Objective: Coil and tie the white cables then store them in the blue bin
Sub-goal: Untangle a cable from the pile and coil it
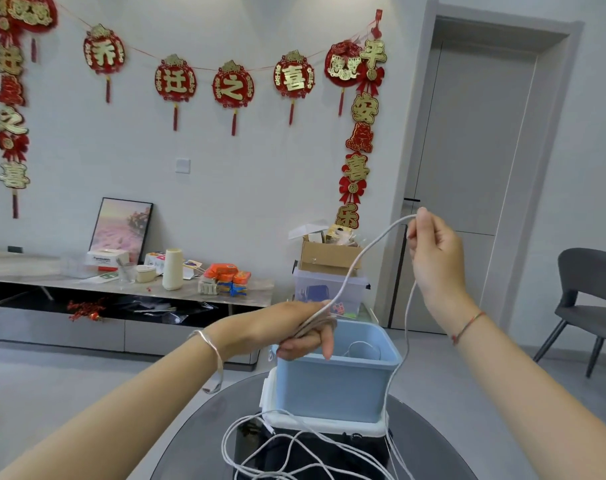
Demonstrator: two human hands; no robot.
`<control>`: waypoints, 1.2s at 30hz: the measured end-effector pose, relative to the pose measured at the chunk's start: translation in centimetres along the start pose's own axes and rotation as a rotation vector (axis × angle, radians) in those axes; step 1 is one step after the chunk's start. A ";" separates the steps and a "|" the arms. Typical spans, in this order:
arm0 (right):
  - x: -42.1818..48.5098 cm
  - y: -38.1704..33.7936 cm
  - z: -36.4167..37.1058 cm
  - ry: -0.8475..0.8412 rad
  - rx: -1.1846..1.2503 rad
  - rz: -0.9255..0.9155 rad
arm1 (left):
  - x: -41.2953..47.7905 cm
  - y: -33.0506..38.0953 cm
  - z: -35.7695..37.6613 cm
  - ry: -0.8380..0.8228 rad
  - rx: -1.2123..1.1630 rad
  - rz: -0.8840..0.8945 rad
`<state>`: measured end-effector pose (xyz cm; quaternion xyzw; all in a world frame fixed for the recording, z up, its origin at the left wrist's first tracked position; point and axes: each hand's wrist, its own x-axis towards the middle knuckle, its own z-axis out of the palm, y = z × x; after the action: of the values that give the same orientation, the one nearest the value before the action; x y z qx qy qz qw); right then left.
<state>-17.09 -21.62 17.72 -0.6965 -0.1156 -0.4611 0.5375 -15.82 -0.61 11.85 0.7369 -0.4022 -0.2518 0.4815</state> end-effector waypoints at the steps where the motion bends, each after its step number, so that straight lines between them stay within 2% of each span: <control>1: 0.2 0.5 -0.1 0.003 -0.014 0.048 | -0.1 0.4 0.0 -0.096 -0.113 0.029; 4: 0.2 1.9 0.1 -0.010 -0.027 0.191 | -0.3 1.6 -0.4 -0.245 -0.321 0.147; 7: -0.6 3.3 0.4 -0.092 -0.050 0.322 | -0.8 3.1 -1.1 -0.219 -0.497 0.286; 9: -1.4 4.0 0.8 -0.171 -0.093 0.377 | -0.9 4.1 -1.7 -0.119 -0.649 0.382; 11: -2.4 4.3 1.2 -0.256 -0.171 0.374 | -0.4 4.9 -2.2 0.097 -0.763 0.473; 15: -4.8 3.5 1.9 -0.473 -0.343 0.185 | 0.6 6.0 -3.9 0.560 -0.815 0.589; 18: -6.6 1.7 2.3 -0.581 -0.397 0.051 | 1.4 6.0 -4.9 0.762 -0.723 0.543; 20: -7.4 0.3 2.4 -0.611 -0.447 -0.080 | 1.9 5.8 -5.1 0.850 -0.668 0.496; 23: -8.5 -1.4 3.0 -0.719 -0.693 -0.264 | 2.4 5.6 -5.3 0.880 -0.788 0.482; 25: -9.3 -2.0 3.4 -0.800 -0.842 -0.322 | 2.7 5.5 -5.2 0.894 -0.810 0.450; 28: -9.8 -3.1 3.6 -0.819 -0.803 -0.321 | 3.0 5.0 -4.4 0.932 -0.578 0.384; 31: -8.9 -4.6 2.9 -0.668 -0.654 -0.337 | 3.0 4.0 -3.4 0.897 -0.240 0.312; 34: -7.1 -5.1 2.1 -0.563 -0.546 -0.399 | 2.2 3.3 -2.3 0.784 0.082 0.238; 36: -5.8 -5.0 1.6 -0.499 -0.459 -0.381 | 1.3 3.2 -1.2 0.647 0.188 0.208</control>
<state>-22.71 -16.36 16.51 -0.8555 -0.2639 -0.3829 0.2278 -15.29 -1.77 15.30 0.7747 -0.3228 0.0831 0.5373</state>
